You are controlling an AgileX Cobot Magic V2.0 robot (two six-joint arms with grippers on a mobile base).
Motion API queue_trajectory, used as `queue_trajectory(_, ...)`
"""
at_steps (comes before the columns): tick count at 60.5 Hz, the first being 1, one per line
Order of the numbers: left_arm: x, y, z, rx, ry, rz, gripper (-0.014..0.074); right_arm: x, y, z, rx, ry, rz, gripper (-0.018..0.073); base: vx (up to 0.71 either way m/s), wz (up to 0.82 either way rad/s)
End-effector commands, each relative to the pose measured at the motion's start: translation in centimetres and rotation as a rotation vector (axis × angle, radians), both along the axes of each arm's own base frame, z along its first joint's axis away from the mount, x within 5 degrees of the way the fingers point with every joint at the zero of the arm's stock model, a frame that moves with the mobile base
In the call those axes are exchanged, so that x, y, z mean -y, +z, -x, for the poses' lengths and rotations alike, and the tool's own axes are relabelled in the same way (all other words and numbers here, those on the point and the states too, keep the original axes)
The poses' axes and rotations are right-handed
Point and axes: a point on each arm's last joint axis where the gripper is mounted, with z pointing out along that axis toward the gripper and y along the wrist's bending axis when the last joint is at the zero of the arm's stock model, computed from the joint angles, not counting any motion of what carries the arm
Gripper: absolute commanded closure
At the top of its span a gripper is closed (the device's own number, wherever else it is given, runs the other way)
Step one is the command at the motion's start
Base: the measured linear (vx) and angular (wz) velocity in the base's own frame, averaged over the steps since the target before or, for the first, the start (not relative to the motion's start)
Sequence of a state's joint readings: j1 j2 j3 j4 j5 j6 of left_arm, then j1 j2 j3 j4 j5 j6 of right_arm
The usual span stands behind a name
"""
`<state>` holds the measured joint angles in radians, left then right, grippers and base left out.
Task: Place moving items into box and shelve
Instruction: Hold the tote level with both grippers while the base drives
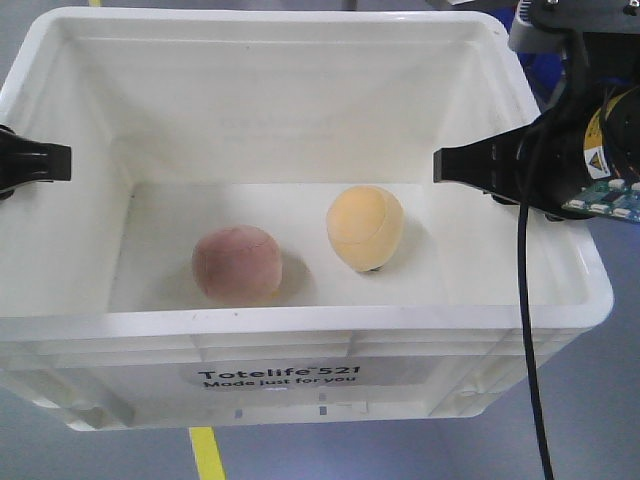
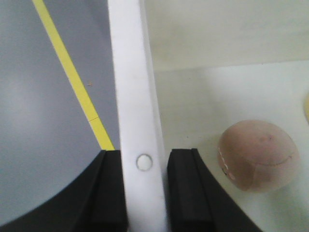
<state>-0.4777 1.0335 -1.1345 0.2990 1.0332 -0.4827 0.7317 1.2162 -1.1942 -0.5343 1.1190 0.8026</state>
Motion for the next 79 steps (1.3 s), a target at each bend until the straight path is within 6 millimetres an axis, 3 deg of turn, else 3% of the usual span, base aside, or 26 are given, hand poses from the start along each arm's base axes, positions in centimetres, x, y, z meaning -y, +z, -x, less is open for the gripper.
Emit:
queue_trajectory(1, 0.00, 2.52, 0.00, 0.177, -0.032, 0.036, 0.0619, 0.86, 2.88, -0.25, 0.188, 0.026, 0.008, 0.0484, 0.15, -0.58)
queue_trajectory(79, 0.00, 2.52, 0.00, 0.177, -0.032, 0.036, 0.0619, 0.88, 2.87, -0.23, 0.186, 0.024, 0.010, 0.0484, 0.14, -0.55)
